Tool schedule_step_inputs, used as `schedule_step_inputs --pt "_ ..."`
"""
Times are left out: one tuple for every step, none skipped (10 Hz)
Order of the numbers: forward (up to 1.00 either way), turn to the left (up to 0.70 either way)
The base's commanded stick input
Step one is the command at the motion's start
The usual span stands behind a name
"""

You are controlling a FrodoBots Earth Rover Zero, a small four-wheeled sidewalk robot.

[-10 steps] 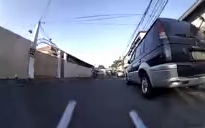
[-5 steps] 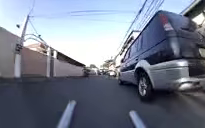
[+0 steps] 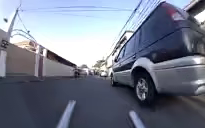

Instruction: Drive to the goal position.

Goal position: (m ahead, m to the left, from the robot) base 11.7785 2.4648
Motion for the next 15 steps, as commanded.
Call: schedule_step_inputs --pt "0.85 0.0" --pt "0.85 0.0" --pt "0.85 0.0" --pt "0.85 0.0" --pt "0.85 0.0" --pt "0.85 0.0" --pt "0.85 0.0" --pt "0.85 0.0" --pt "0.85 0.0" --pt "0.85 0.0" --pt "0.85 0.0" --pt "0.85 0.0" --pt "0.85 0.0" --pt "0.85 0.0" --pt "0.85 0.0"
